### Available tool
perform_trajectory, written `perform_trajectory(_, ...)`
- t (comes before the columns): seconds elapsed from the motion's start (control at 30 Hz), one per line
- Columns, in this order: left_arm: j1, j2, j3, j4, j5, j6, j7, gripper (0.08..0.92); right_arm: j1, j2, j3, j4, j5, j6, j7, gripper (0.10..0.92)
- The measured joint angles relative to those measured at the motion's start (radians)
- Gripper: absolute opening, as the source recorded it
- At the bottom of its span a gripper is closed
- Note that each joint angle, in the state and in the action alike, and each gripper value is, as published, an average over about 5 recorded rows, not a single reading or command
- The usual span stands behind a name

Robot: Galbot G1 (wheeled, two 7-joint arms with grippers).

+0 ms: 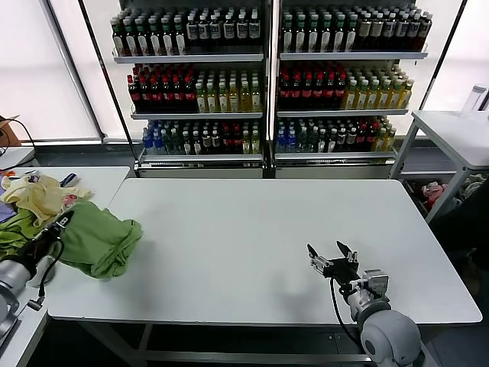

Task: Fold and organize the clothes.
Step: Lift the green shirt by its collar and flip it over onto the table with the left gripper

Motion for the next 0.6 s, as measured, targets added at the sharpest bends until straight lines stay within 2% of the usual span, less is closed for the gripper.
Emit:
perform_trajectory(0.27,-0.039,-0.048,0.206,-0.102,0.299,-0.025,-0.080,0.130,-0.024,0.001,0.026,0.011,-0.013,0.007,-0.003,0.823)
perform_trajectory(0.6,-0.097,-0.219,0.549,-0.179,0.396,-0.052,-0.185,0.130,-0.034,0.012,0.055,0.008,-0.023,0.018,-0.005,0.823)
